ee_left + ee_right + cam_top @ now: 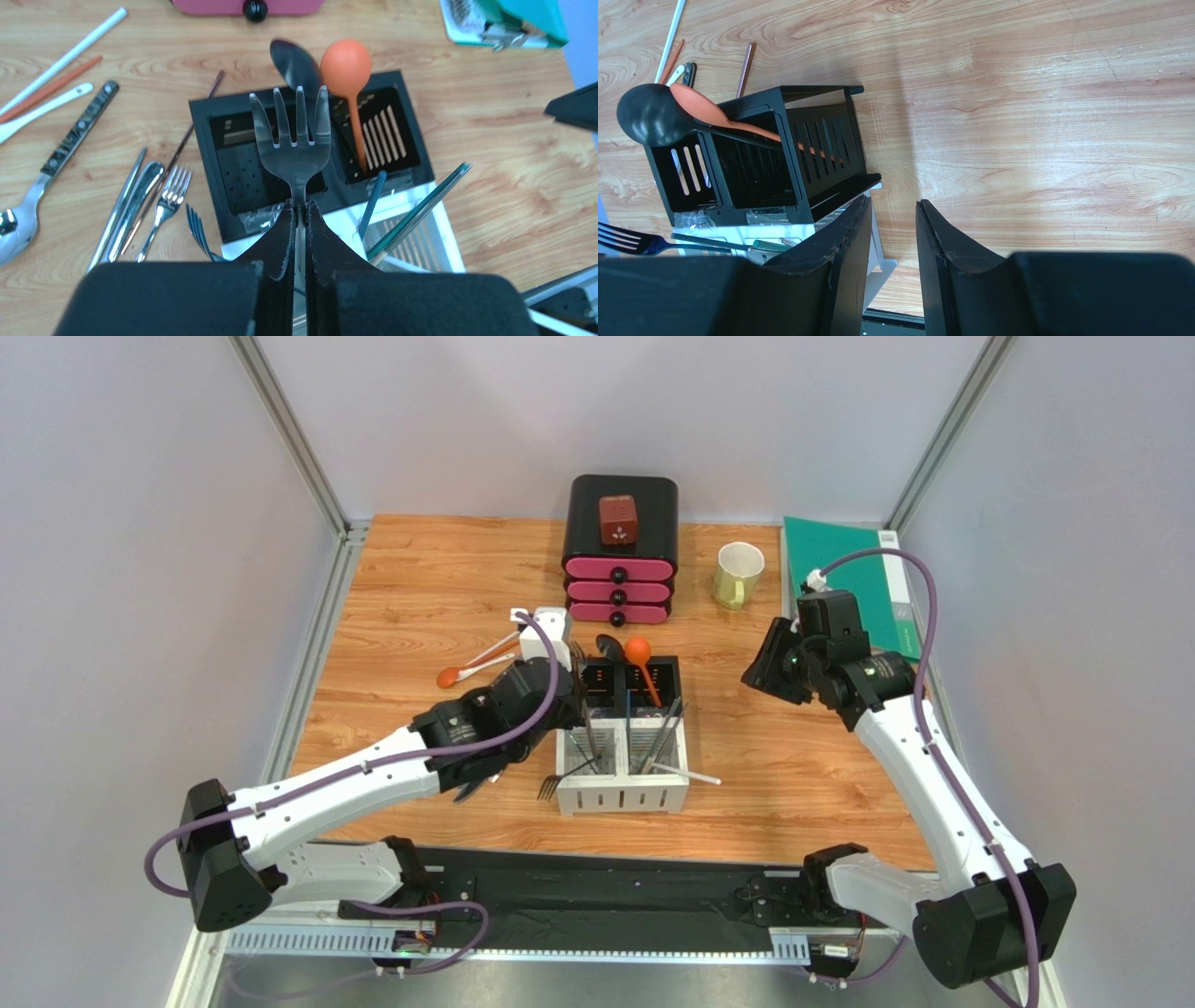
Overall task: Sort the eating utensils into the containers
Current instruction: Place the fork in the storage box.
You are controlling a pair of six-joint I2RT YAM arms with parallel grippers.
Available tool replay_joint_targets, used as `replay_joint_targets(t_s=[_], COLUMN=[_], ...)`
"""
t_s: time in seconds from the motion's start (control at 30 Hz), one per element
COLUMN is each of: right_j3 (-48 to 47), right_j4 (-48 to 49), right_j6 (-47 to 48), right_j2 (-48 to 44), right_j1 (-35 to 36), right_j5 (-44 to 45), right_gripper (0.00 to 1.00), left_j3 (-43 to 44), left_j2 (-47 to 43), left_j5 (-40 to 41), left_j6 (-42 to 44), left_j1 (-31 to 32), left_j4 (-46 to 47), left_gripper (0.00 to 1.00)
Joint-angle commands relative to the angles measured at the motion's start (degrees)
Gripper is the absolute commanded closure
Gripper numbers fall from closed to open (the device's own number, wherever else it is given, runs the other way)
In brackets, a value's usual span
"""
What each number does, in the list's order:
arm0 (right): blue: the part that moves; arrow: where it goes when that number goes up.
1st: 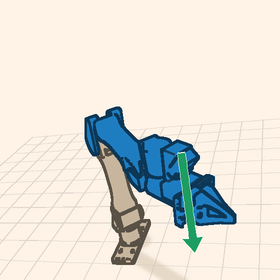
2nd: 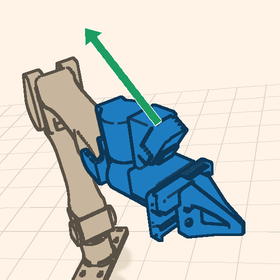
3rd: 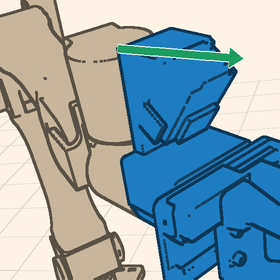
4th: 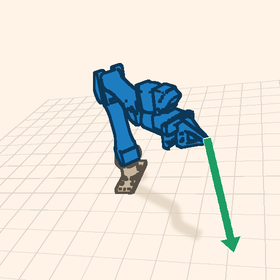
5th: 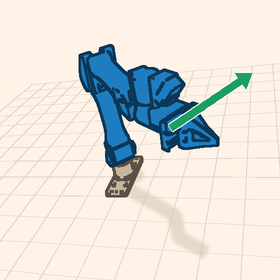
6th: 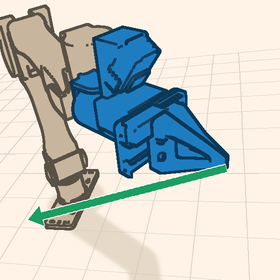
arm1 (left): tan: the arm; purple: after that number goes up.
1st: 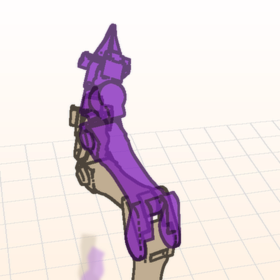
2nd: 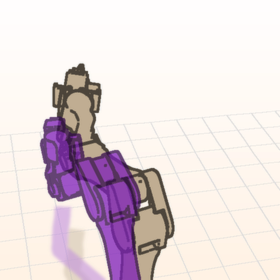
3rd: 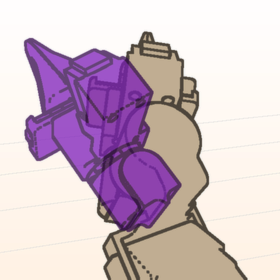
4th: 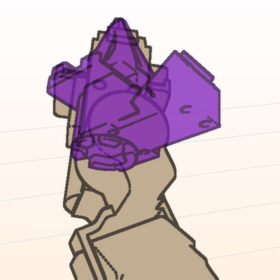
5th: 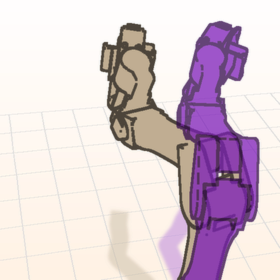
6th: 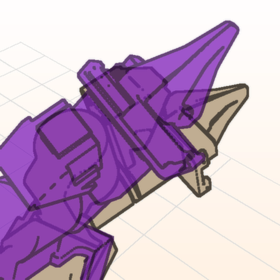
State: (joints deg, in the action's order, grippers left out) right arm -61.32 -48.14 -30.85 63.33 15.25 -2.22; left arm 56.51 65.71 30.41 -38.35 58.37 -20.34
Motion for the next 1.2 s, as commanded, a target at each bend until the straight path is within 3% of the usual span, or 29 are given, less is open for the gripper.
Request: replay_joint_targets(t_s=[0.0,0.6,0.7,0.8,1.17], right_j3=[0.8,0.7,0.9,1.6,2.5], right_j4=[1.4,0.9,0.8,0.7,0.1], right_j6=[-0.6,-1.1,-0.6,-0.5,-1.0], right_j2=[-0.9,0.6,1.3,1.1,0.2], right_j1=[0.2,0.2,0.2,0.3,0.2], right_j5=[-0.6,-3.9,-4.3,-4.1,-3.3], right_gripper=[0.66,0.64,0.64,0.65,0.66], left_j3=[-2.4,-5.8,-6.1,-5.5,-4.8], left_j2=[0.4,0.6,0.9,-0.1,-5.2], left_j5=[2.0,1.8,2.2,4.2,8.0], left_j6=[-1.9,-9.4,-11.2,-12.7,-14.9], left_j1=[1.6,3.9,5.1,6.8,7.6], left_j4=[1.3,-5.8,-7.3,-9.2,-15.4], left_gripper=[1.00,1.00,0.90,0.73,0.64])
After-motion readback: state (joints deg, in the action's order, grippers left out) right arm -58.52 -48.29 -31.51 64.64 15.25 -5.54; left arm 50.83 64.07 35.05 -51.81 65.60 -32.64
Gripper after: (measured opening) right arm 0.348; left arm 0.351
